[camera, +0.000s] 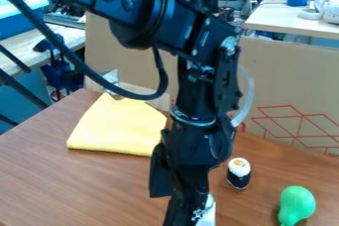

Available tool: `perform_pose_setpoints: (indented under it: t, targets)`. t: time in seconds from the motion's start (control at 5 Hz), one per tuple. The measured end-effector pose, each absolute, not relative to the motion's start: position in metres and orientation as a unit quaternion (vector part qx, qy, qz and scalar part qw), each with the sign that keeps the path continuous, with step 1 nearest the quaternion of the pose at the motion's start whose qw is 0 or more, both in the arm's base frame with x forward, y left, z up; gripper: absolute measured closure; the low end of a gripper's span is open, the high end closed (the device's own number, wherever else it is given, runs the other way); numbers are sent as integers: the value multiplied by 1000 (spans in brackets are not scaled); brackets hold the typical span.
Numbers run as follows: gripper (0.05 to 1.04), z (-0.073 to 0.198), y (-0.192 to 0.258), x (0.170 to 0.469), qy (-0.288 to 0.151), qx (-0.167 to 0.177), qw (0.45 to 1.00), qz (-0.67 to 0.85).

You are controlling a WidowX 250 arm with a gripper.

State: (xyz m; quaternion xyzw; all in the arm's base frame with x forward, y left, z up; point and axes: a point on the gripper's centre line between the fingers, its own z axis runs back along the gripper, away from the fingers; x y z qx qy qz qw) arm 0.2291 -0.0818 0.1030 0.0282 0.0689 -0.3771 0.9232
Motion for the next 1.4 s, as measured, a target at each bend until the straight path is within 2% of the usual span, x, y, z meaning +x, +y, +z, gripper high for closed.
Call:
perform_pose_setpoints:
  t: [0.2,0.6,0.8,1.0,1.2,1.4]
  targets:
    - [82,97,-80,232,77,44,924,-373]
    - [82,92,-82,249,34,43,936,-348]
    - [82,91,-89,256,5,30,941,-337]
    - [82,91,-96,259,-12,3,941,-338]
    - [82,83,-95,260,0,-1,942,-335]
    - [133,78,-91,272,-8,-8,949,-315]
